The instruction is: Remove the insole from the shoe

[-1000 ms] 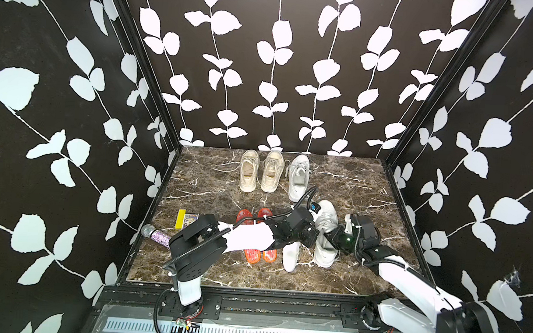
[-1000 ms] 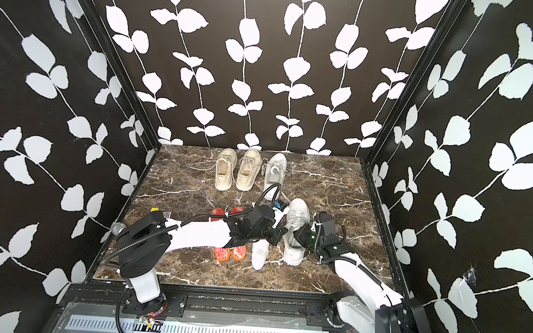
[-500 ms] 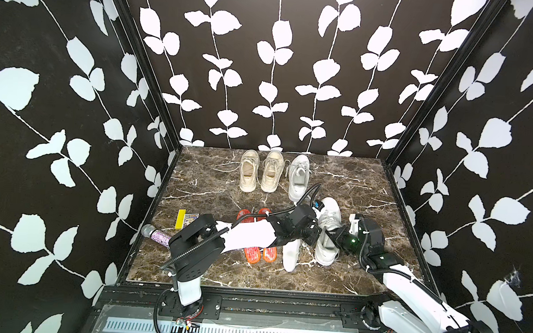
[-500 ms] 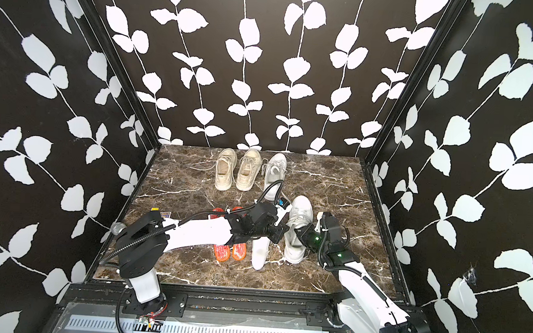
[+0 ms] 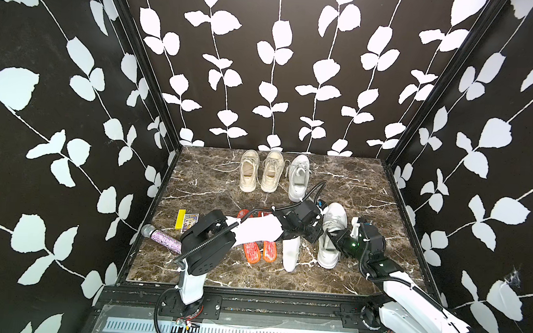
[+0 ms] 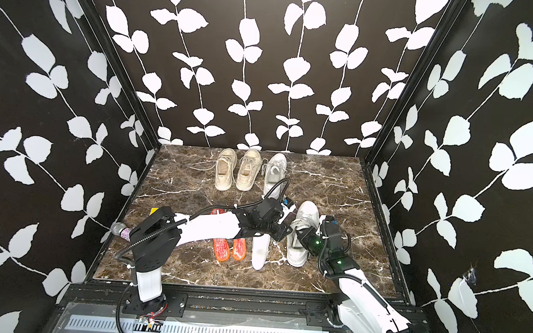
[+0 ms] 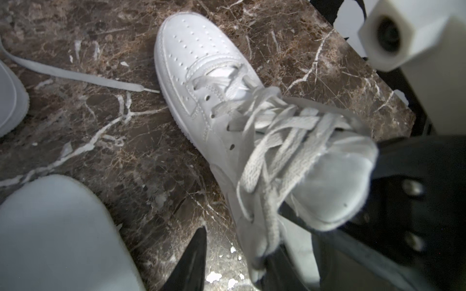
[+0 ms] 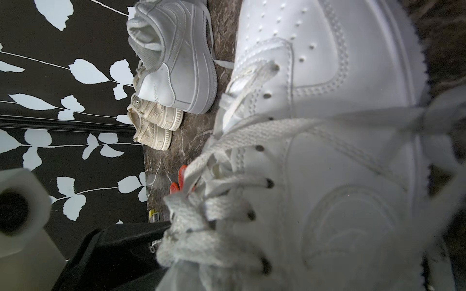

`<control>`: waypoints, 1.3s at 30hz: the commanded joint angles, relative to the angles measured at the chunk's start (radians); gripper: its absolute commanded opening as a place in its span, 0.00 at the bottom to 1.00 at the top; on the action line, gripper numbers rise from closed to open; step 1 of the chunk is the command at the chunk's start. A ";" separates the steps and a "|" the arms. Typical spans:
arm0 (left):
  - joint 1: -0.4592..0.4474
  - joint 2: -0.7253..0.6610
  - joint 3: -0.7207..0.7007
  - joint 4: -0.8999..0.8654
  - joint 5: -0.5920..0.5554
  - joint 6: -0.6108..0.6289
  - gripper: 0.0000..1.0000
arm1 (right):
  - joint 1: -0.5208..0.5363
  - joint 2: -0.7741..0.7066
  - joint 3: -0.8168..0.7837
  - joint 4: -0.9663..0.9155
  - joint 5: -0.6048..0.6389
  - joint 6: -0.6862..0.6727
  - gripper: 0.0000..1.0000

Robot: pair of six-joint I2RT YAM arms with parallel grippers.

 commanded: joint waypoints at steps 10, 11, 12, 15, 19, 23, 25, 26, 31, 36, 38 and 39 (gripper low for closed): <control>0.023 0.066 0.000 -0.169 -0.037 0.006 0.39 | 0.029 -0.062 -0.004 0.511 0.042 0.153 0.00; 0.023 0.069 0.002 -0.169 -0.038 0.004 0.38 | 0.029 -0.056 -0.010 0.540 0.038 0.166 0.00; 0.023 0.071 0.006 -0.168 -0.038 0.005 0.36 | 0.031 -0.051 -0.015 0.574 0.034 0.177 0.00; 0.023 0.087 0.015 -0.163 -0.035 0.002 0.31 | 0.030 -0.033 -0.022 0.635 0.019 0.205 0.00; 0.023 0.090 0.020 -0.155 -0.029 -0.003 0.20 | 0.031 -0.035 -0.013 0.640 0.013 0.205 0.00; 0.023 0.081 0.021 -0.142 -0.025 -0.003 0.07 | 0.030 -0.035 -0.004 0.551 0.025 0.182 0.00; 0.023 0.071 0.017 -0.132 -0.016 -0.002 0.02 | 0.031 -0.033 0.015 0.440 0.028 0.150 0.00; 0.023 0.062 0.011 -0.120 -0.010 -0.002 0.00 | 0.030 -0.030 0.022 0.392 0.029 0.126 0.00; 0.023 0.036 -0.021 -0.044 0.047 -0.015 0.00 | 0.031 0.000 0.056 0.204 0.022 -0.004 0.04; 0.023 0.042 -0.034 -0.002 0.085 -0.028 0.00 | 0.031 0.061 0.031 0.243 -0.027 -0.020 0.09; 0.023 0.042 -0.035 0.005 0.094 -0.031 0.00 | 0.030 0.083 0.024 0.280 -0.050 -0.014 0.12; 0.023 0.042 -0.036 0.008 0.096 -0.031 0.00 | 0.031 0.090 0.025 0.286 -0.057 -0.013 0.13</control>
